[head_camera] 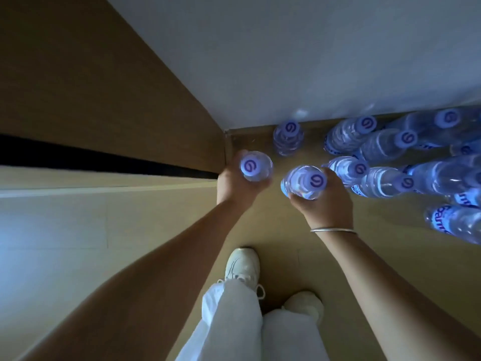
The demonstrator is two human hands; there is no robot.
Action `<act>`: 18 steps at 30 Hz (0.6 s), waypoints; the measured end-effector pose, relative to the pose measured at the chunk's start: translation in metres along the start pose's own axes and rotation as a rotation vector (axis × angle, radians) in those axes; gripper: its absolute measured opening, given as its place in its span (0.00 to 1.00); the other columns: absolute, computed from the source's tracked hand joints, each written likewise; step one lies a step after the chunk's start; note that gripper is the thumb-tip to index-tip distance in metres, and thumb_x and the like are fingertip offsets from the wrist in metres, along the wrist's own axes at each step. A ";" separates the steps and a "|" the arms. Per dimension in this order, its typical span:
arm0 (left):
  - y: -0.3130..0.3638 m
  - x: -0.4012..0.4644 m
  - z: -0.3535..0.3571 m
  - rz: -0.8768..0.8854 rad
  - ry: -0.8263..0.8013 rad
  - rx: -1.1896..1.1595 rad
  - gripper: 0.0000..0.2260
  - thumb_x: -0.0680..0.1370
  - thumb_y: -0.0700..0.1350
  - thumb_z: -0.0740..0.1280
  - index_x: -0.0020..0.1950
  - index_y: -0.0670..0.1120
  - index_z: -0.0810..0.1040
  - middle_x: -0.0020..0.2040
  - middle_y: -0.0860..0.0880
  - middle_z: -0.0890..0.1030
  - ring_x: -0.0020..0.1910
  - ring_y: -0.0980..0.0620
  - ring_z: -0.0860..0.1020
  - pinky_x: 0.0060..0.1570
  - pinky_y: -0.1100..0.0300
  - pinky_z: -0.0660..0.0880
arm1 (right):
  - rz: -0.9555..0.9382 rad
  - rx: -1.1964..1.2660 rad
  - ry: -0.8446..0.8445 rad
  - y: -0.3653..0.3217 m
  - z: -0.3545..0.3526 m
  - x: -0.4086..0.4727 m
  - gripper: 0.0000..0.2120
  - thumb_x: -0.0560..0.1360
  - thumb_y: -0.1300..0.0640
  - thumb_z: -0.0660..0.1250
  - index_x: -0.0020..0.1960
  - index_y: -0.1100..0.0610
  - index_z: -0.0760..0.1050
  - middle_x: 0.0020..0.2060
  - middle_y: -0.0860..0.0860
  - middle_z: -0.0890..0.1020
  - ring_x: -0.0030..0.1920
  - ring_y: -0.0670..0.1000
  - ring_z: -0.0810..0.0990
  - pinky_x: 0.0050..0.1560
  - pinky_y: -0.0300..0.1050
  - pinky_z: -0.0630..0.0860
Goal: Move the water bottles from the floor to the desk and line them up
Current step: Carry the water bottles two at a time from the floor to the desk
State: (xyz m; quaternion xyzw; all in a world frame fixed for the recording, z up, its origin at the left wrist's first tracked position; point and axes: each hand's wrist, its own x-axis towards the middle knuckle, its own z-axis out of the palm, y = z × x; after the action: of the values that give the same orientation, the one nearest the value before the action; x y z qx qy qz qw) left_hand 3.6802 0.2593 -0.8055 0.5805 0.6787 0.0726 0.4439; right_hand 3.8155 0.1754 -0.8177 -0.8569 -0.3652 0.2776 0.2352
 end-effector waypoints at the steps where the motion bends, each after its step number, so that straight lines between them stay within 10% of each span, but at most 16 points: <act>1: 0.005 -0.021 -0.013 -0.001 -0.006 0.003 0.24 0.63 0.47 0.80 0.55 0.54 0.76 0.44 0.58 0.79 0.45 0.56 0.77 0.42 0.68 0.71 | -0.028 0.000 0.009 -0.009 -0.015 -0.015 0.18 0.62 0.55 0.76 0.49 0.57 0.75 0.44 0.54 0.80 0.48 0.58 0.78 0.42 0.44 0.68; 9: 0.069 -0.203 -0.143 0.070 -0.042 0.004 0.27 0.61 0.48 0.80 0.55 0.60 0.73 0.51 0.56 0.80 0.50 0.54 0.78 0.49 0.62 0.74 | -0.345 0.024 0.007 -0.108 -0.160 -0.156 0.22 0.57 0.58 0.73 0.48 0.64 0.75 0.40 0.59 0.80 0.41 0.56 0.79 0.41 0.38 0.69; 13: 0.104 -0.292 -0.217 0.072 -0.021 0.027 0.31 0.61 0.50 0.80 0.60 0.57 0.72 0.58 0.56 0.78 0.53 0.58 0.77 0.45 0.78 0.67 | -0.407 0.097 -0.076 -0.172 -0.232 -0.228 0.22 0.60 0.53 0.70 0.50 0.64 0.76 0.42 0.58 0.81 0.42 0.56 0.80 0.43 0.38 0.71; 18: 0.146 -0.396 -0.314 0.043 0.116 -0.113 0.25 0.61 0.45 0.80 0.52 0.60 0.74 0.40 0.66 0.77 0.40 0.72 0.75 0.39 0.79 0.67 | -0.590 0.153 -0.061 -0.260 -0.303 -0.294 0.24 0.60 0.50 0.72 0.53 0.55 0.72 0.43 0.53 0.81 0.44 0.48 0.76 0.45 0.33 0.70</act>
State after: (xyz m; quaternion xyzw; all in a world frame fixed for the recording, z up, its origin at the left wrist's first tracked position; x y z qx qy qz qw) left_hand 3.5429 0.0985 -0.3239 0.5638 0.6854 0.1541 0.4342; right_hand 3.7127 0.0546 -0.3475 -0.6849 -0.5831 0.2498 0.3585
